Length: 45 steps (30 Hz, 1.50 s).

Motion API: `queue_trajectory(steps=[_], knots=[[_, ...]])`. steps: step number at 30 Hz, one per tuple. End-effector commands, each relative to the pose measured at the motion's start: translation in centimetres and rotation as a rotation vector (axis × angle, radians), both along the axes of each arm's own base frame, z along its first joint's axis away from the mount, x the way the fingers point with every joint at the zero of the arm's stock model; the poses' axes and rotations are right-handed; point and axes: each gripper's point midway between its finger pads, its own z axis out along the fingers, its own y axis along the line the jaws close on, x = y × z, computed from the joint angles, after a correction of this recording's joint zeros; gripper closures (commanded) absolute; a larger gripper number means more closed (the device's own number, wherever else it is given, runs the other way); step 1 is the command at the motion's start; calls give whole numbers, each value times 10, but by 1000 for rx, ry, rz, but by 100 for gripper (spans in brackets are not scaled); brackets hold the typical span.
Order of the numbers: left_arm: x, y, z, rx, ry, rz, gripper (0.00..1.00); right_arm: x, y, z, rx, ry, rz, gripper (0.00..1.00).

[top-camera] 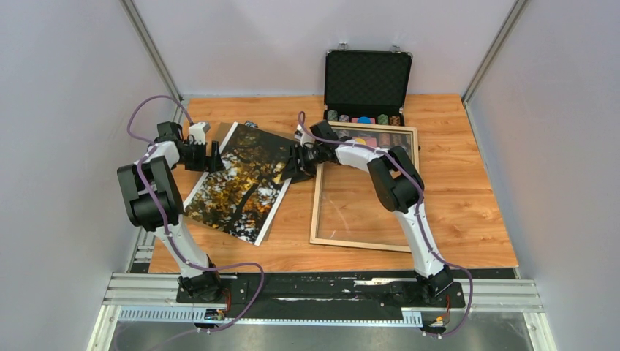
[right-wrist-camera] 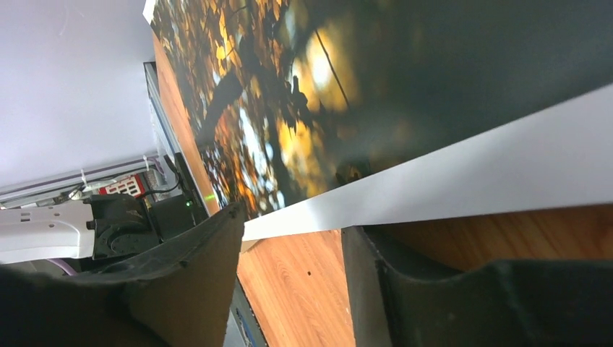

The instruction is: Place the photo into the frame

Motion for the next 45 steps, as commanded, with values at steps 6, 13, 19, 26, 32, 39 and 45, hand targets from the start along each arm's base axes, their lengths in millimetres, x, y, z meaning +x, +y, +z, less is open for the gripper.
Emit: queue_trajectory(steps=[6,13,19,26,32,39,45], knots=[[-26,-25,-1,-81,70,-44,9,11,-2,18,75,-55,-4,69],[-25,-22,2,-62,66,-30,9,8,1,40,142,-75,36,88],[-22,-18,10,-46,54,-13,9,8,2,52,156,-104,45,99],[-17,-14,29,-22,28,8,7,9,-2,70,160,-143,29,100],[-12,-11,74,-3,-46,37,1,12,-8,92,161,-162,-12,100],[-20,-20,129,8,-138,70,0,14,-16,104,158,-155,-54,100],[-36,-66,172,57,-213,44,0,30,-27,110,165,-122,-130,100]])
